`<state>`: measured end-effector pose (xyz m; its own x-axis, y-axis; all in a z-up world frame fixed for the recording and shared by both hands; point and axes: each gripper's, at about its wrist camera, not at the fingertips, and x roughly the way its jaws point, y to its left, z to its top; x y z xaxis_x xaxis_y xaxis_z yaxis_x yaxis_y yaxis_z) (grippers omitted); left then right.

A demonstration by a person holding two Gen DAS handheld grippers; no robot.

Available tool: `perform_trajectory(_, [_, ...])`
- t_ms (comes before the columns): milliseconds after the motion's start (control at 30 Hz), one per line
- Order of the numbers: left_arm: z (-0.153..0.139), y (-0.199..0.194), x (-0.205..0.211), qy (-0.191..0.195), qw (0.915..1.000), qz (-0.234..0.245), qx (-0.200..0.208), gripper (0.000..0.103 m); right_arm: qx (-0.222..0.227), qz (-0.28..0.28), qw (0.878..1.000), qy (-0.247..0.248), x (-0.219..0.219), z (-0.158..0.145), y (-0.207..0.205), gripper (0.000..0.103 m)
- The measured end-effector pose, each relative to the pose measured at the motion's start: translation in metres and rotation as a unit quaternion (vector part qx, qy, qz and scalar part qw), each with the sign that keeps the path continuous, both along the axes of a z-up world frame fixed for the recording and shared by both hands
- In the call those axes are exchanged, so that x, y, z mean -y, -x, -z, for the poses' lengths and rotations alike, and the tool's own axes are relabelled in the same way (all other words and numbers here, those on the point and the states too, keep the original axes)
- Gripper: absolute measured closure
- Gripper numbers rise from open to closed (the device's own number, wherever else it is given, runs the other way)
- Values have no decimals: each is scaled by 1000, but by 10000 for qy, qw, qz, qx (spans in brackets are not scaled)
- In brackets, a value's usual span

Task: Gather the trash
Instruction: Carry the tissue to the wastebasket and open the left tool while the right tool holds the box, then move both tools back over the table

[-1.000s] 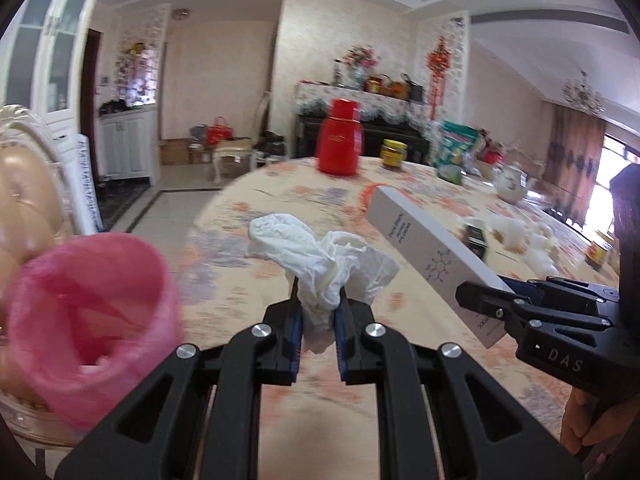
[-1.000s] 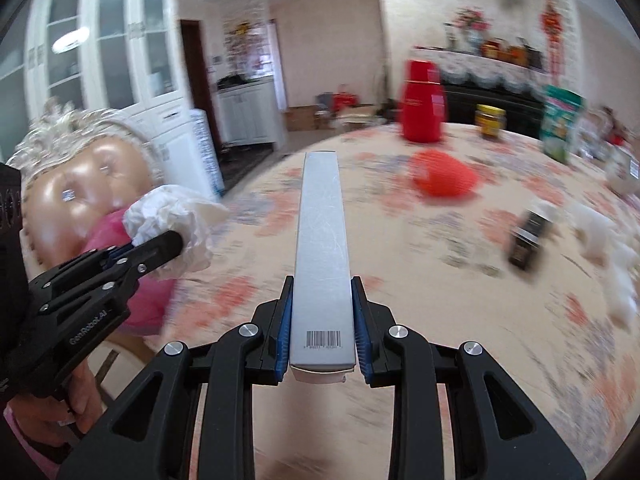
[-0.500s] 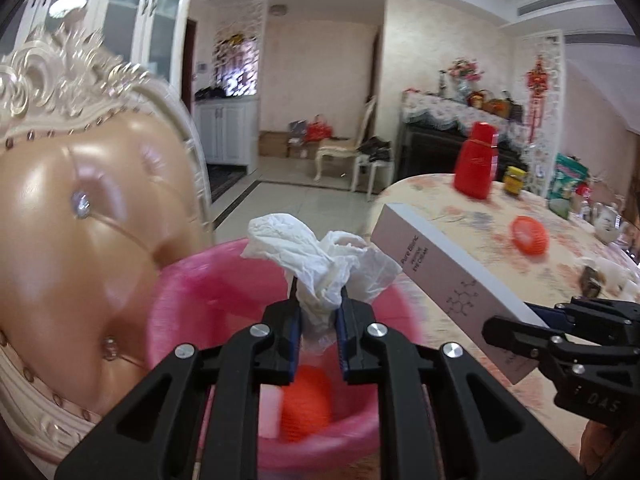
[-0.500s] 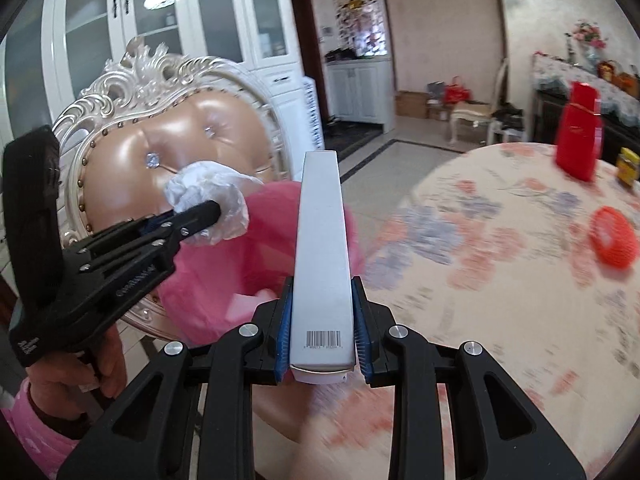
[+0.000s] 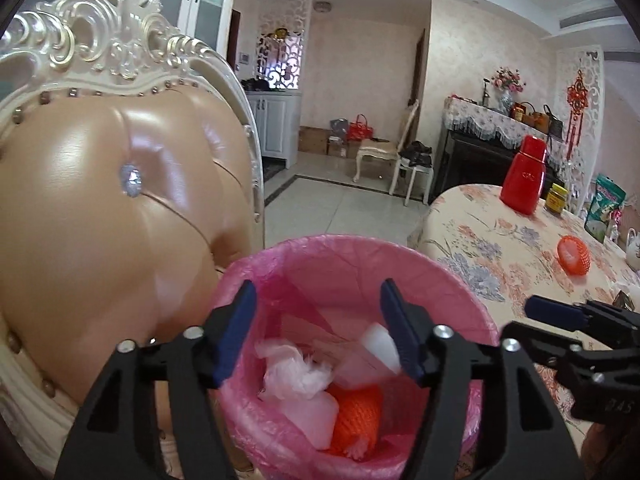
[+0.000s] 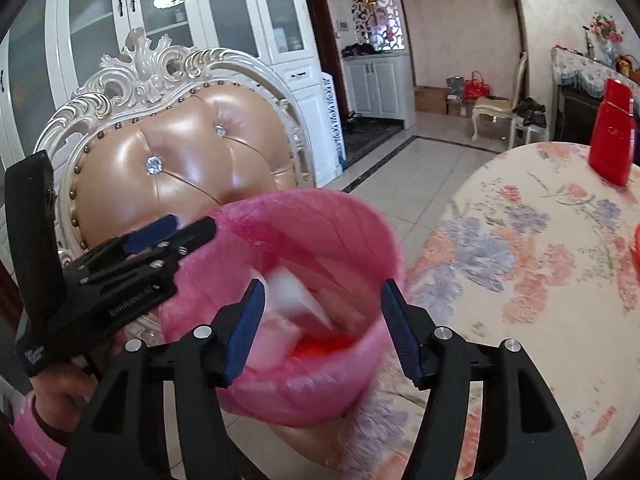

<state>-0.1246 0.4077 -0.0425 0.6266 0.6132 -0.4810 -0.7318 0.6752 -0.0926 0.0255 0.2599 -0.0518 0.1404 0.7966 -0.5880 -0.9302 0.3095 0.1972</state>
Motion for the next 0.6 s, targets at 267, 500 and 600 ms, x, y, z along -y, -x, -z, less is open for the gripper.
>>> perform_trajectory(267, [-7,-9,41,-118,9998,73,157,5,46,517,9986,-79,68,-5,-22,44])
perform_trajectory(500, [-8,-57,104,-186,9961,857,35,5,230,1241,9920,-82,148,-7,-47,44])
perform_trajectory(600, [-5,-80,137,-281,9914,1268,-124,5,160,1656,9861,-35,184,-1,-63,43])
